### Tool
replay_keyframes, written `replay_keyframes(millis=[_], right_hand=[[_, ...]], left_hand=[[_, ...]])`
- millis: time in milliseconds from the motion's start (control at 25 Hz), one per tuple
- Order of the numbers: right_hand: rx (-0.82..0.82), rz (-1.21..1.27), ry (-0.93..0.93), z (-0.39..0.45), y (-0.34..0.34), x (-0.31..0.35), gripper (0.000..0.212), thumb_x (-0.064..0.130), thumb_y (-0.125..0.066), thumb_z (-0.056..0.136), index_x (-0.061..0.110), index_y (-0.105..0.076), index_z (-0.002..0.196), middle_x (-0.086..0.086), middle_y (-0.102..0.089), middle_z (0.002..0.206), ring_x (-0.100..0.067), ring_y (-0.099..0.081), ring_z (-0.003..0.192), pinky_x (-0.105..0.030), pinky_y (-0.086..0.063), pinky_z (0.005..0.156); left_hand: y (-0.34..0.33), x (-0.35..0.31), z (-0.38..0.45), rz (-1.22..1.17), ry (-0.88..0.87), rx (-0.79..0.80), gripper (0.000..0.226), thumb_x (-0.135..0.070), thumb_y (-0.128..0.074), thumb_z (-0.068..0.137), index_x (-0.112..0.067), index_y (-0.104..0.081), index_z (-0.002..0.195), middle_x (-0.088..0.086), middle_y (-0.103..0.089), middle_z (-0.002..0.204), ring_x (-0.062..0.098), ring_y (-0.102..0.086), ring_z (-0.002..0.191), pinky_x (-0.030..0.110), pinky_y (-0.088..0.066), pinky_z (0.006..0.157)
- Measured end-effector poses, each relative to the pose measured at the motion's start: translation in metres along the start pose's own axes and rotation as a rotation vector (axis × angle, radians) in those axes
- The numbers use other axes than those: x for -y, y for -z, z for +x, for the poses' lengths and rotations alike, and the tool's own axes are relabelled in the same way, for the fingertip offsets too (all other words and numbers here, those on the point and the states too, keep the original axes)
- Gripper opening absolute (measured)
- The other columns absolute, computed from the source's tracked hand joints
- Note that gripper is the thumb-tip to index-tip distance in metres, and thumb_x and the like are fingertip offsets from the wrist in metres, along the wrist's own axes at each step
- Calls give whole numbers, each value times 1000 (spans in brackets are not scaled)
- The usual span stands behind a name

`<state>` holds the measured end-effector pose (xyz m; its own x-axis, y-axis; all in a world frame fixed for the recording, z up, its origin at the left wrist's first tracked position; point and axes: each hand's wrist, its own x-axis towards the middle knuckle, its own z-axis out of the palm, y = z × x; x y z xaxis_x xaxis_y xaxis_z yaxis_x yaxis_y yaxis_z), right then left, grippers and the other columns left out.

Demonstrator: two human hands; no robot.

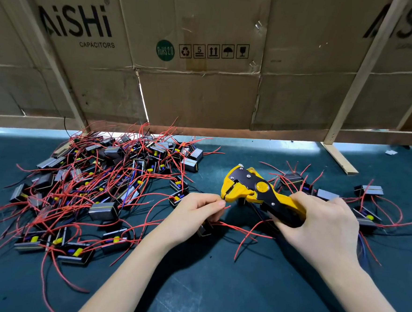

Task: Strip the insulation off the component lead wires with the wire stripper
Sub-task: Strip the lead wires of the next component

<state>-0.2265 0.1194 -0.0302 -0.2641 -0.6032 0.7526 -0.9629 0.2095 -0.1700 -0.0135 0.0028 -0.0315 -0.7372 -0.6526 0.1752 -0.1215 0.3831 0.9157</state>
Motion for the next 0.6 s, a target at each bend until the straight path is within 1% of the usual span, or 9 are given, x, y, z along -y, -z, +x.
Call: replay_keyframes(millis=[80,160,240,280,320,400,480,560,600], right_hand=[[-2,-26,-6,0,-2,1,36,50,-71,67,15,-67,77,0,-58,62,-33,-53,56,-37,-38,62],[11,-54,-55,2,-2,-1,50,57,-67,69,13,-66,94,-1,-57,74,-32,-56,71,-40,-35,70],[16,-46,-144,4,-2,-4,58,61,-64,69,13,-63,101,-4,-58,82,-33,-56,81,-41,-33,73],[17,-31,-180,5,-1,-6,59,61,-64,68,13,-62,103,-4,-59,84,-33,-56,83,-41,-33,74],[18,-16,-206,6,-1,-9,60,61,-64,67,14,-61,103,-5,-59,85,-33,-56,85,-41,-33,75],[28,9,-241,8,2,-13,60,61,-66,67,14,-62,105,-5,-60,88,-34,-56,88,-42,-34,76],[34,29,-266,9,3,-14,58,58,-74,70,14,-62,107,-6,-61,91,-34,-57,90,-43,-36,78],[25,52,-282,10,5,-13,58,51,-82,68,14,-63,108,-7,-62,93,-35,-57,92,-43,-35,78],[17,62,-287,11,5,-12,58,48,-83,67,13,-62,108,-7,-62,93,-35,-57,92,-43,-35,78]], left_hand=[[1,-2,0,-1,15,9,35,-28,-47,94,-21,-45,60,-13,-41,57,5,-35,58,19,-29,60],[2,-5,-2,23,26,17,34,-31,-48,94,-20,-48,62,-12,-45,59,5,-39,59,20,-31,63],[8,-10,-6,102,41,31,29,-38,-56,92,-22,-57,68,-8,-56,68,7,-49,66,24,-40,67],[13,-12,-9,168,47,34,22,-42,-64,88,-22,-62,78,-8,-62,77,6,-55,73,24,-46,73],[19,-13,-12,269,36,32,25,-44,-74,81,-23,-66,92,-9,-66,89,3,-60,82,21,-48,79],[32,-14,-17,535,-16,17,54,-47,-84,68,-28,-61,114,-14,-61,104,-1,-57,94,13,-44,84],[40,-15,-19,678,-18,8,61,-46,-86,65,-32,-58,117,-18,-55,95,-5,-51,85,10,-38,74],[37,-13,-17,712,19,8,45,-35,-83,71,-29,-60,110,-15,-55,78,-3,-50,69,14,-36,64],[31,-11,-15,727,34,-1,37,-28,-80,75,-26,-61,107,-12,-55,72,0,-49,63,19,-37,62]])
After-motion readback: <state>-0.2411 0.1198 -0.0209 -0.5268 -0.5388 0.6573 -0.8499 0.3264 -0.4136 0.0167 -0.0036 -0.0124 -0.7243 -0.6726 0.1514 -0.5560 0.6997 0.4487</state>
